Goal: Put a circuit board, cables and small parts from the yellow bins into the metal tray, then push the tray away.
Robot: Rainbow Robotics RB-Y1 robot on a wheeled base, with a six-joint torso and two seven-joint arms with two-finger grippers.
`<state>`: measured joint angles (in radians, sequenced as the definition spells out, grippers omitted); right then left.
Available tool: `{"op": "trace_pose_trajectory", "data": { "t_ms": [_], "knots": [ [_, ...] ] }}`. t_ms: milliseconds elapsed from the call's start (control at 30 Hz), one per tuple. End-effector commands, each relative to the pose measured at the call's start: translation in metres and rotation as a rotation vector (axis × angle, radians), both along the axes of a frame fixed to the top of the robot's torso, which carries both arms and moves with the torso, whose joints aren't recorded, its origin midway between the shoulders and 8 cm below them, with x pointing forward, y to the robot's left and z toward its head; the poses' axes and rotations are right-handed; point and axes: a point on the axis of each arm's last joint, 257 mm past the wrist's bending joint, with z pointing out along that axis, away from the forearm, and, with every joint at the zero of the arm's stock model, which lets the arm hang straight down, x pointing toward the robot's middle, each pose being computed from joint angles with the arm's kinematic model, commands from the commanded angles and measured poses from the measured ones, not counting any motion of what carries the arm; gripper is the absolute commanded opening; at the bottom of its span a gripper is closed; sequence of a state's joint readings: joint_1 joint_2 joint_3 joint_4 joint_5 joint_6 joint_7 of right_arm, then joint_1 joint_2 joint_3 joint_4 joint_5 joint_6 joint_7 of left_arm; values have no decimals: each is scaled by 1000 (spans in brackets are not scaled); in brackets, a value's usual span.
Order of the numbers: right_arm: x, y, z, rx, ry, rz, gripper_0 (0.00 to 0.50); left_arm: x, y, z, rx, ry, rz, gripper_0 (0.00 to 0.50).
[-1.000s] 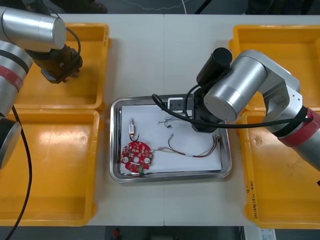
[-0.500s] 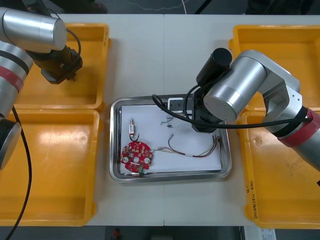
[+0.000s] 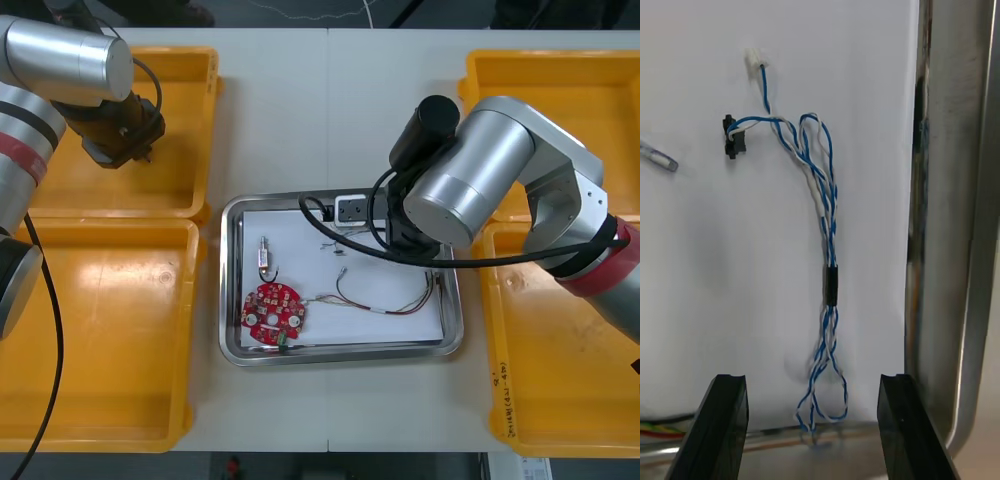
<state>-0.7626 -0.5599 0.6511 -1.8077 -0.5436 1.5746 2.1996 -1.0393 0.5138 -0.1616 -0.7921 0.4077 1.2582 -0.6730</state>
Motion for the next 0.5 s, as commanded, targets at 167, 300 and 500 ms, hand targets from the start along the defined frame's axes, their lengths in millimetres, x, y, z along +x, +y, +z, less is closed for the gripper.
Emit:
{"op": "trace_pose_trajectory", "data": {
  "t_ms": [167,300,500],
  "knots": [
    [-30,2,29,-11,12,-21,500,-10,6,27,-20,5,59,0],
    [-45,-23,37,-2,45,-97,500,-21,9,49,-25,23,67,0],
    [-44,-43,70,126,-26,-183,500,-38,2,77,-35,40,59,0]
  ]
}}
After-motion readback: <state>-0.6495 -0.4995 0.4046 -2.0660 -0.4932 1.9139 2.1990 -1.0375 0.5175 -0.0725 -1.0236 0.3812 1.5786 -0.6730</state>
